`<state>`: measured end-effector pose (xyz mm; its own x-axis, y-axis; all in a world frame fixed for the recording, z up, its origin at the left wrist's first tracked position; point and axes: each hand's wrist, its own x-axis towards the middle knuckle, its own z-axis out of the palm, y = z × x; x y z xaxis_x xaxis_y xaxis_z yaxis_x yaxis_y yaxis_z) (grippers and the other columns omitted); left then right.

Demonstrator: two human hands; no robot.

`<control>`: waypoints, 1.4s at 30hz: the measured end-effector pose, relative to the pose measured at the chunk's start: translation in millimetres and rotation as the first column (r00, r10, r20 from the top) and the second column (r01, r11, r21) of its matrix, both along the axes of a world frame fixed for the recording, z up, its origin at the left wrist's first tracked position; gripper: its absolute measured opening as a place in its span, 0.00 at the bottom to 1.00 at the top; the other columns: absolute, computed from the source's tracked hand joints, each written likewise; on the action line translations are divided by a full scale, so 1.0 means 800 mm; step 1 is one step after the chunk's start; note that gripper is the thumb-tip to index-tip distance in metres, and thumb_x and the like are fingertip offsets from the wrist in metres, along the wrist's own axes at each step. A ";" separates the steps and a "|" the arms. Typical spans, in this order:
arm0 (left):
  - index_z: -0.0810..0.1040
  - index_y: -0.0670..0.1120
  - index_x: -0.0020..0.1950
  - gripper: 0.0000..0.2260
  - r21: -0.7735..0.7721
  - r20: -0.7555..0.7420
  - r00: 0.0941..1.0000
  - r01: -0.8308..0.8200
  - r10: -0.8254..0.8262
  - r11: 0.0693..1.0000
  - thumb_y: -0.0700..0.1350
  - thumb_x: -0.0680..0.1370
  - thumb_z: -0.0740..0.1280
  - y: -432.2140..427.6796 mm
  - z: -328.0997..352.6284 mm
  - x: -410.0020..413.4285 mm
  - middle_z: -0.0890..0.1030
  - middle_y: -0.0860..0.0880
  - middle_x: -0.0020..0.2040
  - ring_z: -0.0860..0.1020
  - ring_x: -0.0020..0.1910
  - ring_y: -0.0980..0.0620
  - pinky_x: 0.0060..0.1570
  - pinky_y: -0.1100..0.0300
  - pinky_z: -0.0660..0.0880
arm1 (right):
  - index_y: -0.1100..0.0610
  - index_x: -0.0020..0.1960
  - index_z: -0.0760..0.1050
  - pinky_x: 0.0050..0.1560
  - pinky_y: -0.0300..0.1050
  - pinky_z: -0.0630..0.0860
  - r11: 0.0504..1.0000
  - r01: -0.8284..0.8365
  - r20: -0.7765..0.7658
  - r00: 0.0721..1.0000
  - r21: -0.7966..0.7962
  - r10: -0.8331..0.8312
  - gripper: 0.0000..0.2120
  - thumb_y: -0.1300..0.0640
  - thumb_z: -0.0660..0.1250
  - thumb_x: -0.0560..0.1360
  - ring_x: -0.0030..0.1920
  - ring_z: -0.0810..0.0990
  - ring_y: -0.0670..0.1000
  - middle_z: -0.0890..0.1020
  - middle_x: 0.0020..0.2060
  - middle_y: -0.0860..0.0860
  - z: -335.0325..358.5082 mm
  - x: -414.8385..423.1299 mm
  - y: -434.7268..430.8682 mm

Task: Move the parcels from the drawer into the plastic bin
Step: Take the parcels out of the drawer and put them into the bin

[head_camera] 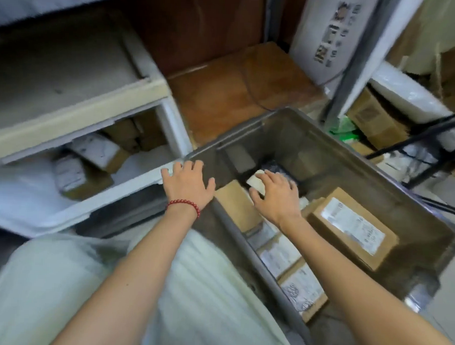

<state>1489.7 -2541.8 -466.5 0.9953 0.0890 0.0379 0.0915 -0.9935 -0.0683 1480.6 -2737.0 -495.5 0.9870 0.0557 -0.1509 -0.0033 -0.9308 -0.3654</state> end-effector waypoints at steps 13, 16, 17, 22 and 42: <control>0.70 0.51 0.68 0.22 -0.118 0.034 0.905 -0.417 0.424 0.901 0.59 0.76 0.58 0.214 0.021 -0.139 0.76 0.48 0.62 0.72 0.61 0.45 0.56 0.49 0.66 | 0.51 0.73 0.66 0.73 0.55 0.59 0.885 -0.465 0.174 0.874 0.033 0.453 0.24 0.44 0.57 0.80 0.74 0.62 0.53 0.66 0.74 0.49 0.075 -0.010 0.234; 0.70 0.50 0.67 0.23 -0.130 0.019 0.882 -0.465 0.471 0.876 0.59 0.76 0.58 0.244 0.016 -0.153 0.76 0.48 0.62 0.72 0.61 0.45 0.55 0.49 0.66 | 0.51 0.74 0.65 0.72 0.54 0.60 0.863 -0.504 0.189 0.851 0.037 0.490 0.25 0.44 0.57 0.79 0.74 0.62 0.54 0.66 0.74 0.50 0.083 -0.012 0.275; 0.70 0.50 0.67 0.22 -0.145 0.017 0.878 -0.471 0.478 0.870 0.59 0.76 0.58 0.251 0.015 -0.154 0.76 0.48 0.61 0.72 0.60 0.44 0.54 0.49 0.66 | 0.52 0.74 0.65 0.70 0.53 0.60 0.858 -0.512 0.193 0.846 0.038 0.497 0.25 0.44 0.58 0.79 0.73 0.63 0.54 0.66 0.74 0.50 0.084 -0.012 0.287; 0.70 0.51 0.65 0.20 -0.158 0.024 0.895 -0.436 0.445 0.886 0.58 0.76 0.59 0.279 0.007 -0.144 0.77 0.49 0.59 0.74 0.58 0.45 0.52 0.51 0.66 | 0.53 0.73 0.66 0.65 0.52 0.66 0.860 -0.506 0.180 0.853 0.056 0.490 0.28 0.42 0.62 0.76 0.70 0.66 0.56 0.68 0.72 0.52 0.066 0.000 0.332; 0.65 0.50 0.72 0.25 -0.210 -0.014 0.848 -0.520 0.529 0.828 0.59 0.77 0.60 0.419 -0.092 0.018 0.72 0.45 0.67 0.68 0.67 0.42 0.63 0.49 0.66 | 0.57 0.78 0.47 0.64 0.54 0.70 0.950 -0.283 0.010 0.959 0.133 0.285 0.56 0.30 0.70 0.65 0.72 0.64 0.59 0.54 0.76 0.56 -0.077 0.166 0.492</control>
<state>1504.2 -2206.5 -540.2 0.7943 0.6075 0.0046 0.6010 -0.7868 0.1402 1613.2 -2343.3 -557.1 0.9261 0.3535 -0.1321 0.2504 -0.8375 -0.4856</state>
